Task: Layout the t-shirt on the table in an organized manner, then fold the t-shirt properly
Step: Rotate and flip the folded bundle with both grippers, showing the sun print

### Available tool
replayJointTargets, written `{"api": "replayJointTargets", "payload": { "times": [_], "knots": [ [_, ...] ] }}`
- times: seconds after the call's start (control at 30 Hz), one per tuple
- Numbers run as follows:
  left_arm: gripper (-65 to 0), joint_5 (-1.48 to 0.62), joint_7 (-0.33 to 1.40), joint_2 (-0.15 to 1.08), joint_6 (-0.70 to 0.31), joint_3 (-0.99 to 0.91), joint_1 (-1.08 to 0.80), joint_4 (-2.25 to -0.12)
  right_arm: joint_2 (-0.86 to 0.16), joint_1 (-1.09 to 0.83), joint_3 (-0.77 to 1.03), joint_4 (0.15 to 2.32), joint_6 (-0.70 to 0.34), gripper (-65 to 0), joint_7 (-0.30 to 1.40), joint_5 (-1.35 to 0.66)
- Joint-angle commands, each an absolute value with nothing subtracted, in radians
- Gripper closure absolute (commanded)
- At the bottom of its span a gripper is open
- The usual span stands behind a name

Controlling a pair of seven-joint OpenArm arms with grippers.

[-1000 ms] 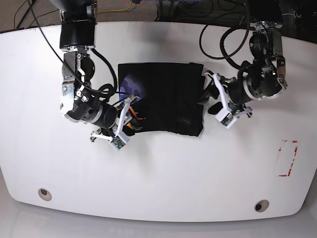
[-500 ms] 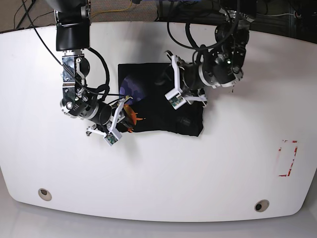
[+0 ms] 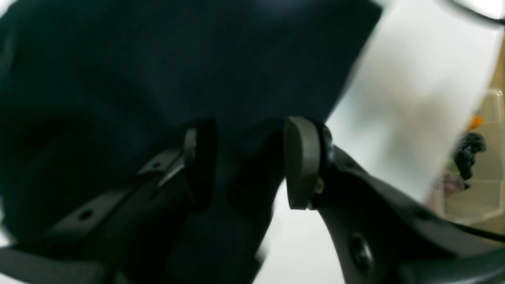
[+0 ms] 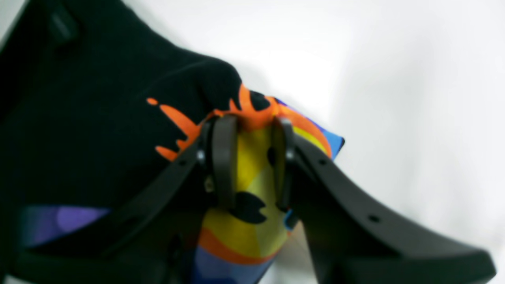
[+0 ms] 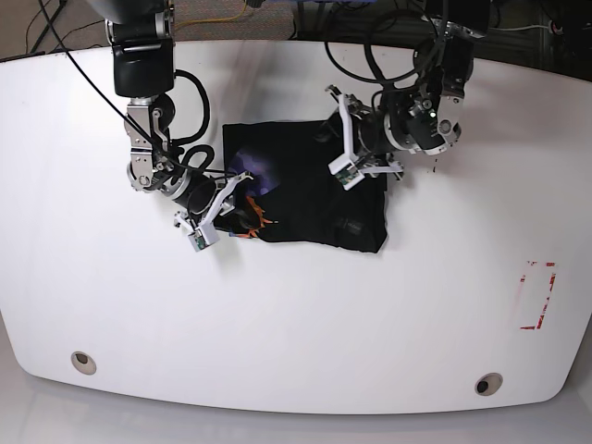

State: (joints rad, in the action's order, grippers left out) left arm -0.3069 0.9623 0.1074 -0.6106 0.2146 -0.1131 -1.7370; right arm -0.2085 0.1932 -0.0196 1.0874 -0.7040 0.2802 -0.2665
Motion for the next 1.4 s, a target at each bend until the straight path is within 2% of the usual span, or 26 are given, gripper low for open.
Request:
{"api": "replayJointTargets", "payload": {
  "times": [0.0,0.27,0.6,0.77,1.07,1.37],
  "knots": [
    [-24.6,-0.314,0.932,0.134,-0.611,0.193,-0.079,-1.739,-0.234,0.197,-0.019,1.09,-0.698,-13.8,0.297,-0.248],
    [-24.6,-0.315,0.932,0.2,-0.611,0.188,-0.056,-1.738,-0.242,0.094,-0.016,1.162,-0.698,-13.6,0.297,-0.249],
    [-24.6,-0.315,0.932,0.222,-0.615,0.183,0.019,-1.733,-0.225,-0.074,-0.015,1.302,-0.698,-13.6,0.298,-0.249],
    [-24.6,-0.315,0.934,0.232,-0.659,0.183,0.068,-1.739,-0.196,-0.136,0.021,1.392,-0.698,-13.6,0.306,-0.24],
    [-24.6,-0.314,0.998,0.231,-0.671,0.157,0.182,-1.745,-0.165,-0.156,0.094,1.618,-0.698,-13.6,0.501,-0.239],
    [-24.6,-0.323,1.079,0.205,-0.69,0.059,0.193,-1.879,-0.162,-0.148,0.096,1.807,-0.698,-13.6,0.627,-0.24]
  ]
}}
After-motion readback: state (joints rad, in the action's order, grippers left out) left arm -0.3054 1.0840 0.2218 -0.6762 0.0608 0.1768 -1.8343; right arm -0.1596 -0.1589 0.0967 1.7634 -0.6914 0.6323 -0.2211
